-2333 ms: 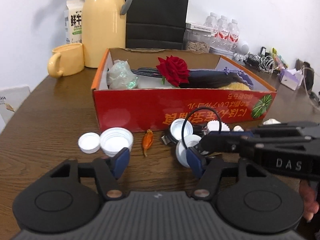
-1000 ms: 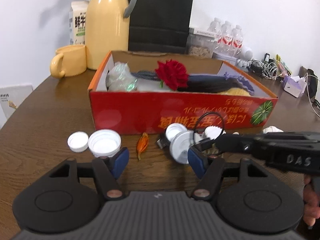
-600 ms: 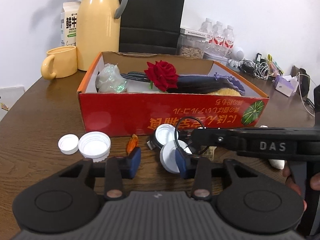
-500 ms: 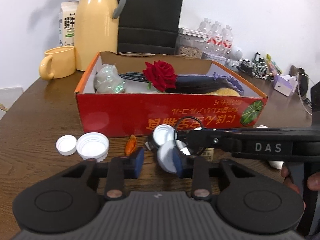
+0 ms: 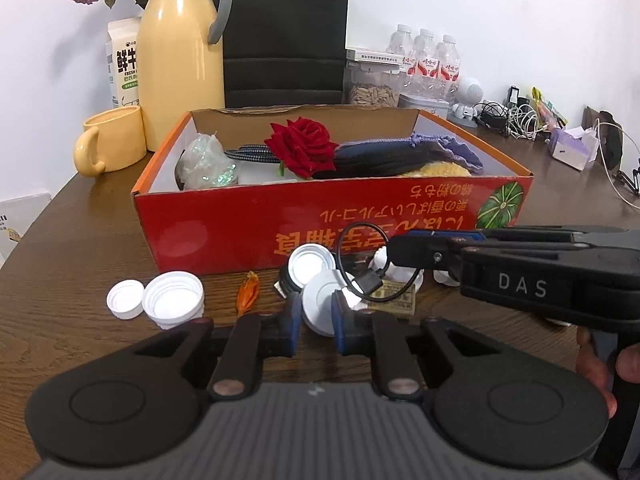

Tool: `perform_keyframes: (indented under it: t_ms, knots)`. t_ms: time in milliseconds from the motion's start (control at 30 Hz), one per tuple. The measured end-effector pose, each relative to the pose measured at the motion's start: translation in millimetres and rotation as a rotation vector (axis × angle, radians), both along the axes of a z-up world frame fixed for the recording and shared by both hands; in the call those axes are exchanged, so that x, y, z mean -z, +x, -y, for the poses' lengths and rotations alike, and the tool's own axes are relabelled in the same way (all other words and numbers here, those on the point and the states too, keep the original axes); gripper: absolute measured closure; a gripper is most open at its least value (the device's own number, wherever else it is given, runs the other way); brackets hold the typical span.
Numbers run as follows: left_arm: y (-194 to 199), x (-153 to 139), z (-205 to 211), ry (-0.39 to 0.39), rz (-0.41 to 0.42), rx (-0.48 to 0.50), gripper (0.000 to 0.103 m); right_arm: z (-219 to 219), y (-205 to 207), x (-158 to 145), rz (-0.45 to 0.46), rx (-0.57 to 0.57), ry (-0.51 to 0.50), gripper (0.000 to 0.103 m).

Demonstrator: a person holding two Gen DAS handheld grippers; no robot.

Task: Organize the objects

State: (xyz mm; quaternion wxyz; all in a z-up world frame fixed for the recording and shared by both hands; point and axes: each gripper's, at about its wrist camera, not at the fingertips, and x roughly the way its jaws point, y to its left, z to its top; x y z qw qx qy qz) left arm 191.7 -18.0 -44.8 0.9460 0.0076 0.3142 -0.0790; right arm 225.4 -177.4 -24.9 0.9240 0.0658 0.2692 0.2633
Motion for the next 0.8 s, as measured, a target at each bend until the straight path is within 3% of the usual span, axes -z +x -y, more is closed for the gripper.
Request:
perform_keyframes:
  t_ms: [133, 267, 500, 567, 633, 667, 800]
  knots:
    - [-2, 1, -1, -0.018, 0.001, 0.005, 0.087, 3, -1, 0, 0.006, -0.003, 0.023, 0.093]
    - [-5, 2, 3, -0.008, 0.007, 0.014, 0.087, 0, 6, 2, -0.043, -0.024, 0.043, 0.088]
    - [-5, 2, 3, -0.007, 0.006, 0.014, 0.086, -11, 27, 4, -0.113, -0.003, 0.080, 0.088]
    - [-5, 3, 5, 0.006, 0.009, 0.011, 0.086, -16, 26, 4, -0.095, -0.010, 0.061, 0.093]
    - [-5, 3, 8, 0.026, 0.010, -0.002, 0.087, -22, 17, -1, -0.016, 0.002, -0.001, 0.094]
    - [-3, 5, 10, 0.041, -0.016, -0.008, 0.098, -25, 10, -3, 0.035, 0.016, -0.047, 0.094]
    - [-2, 9, 11, 0.042, -0.025, -0.018, 0.099, -32, -1, -5, 0.117, 0.042, -0.151, 0.095]
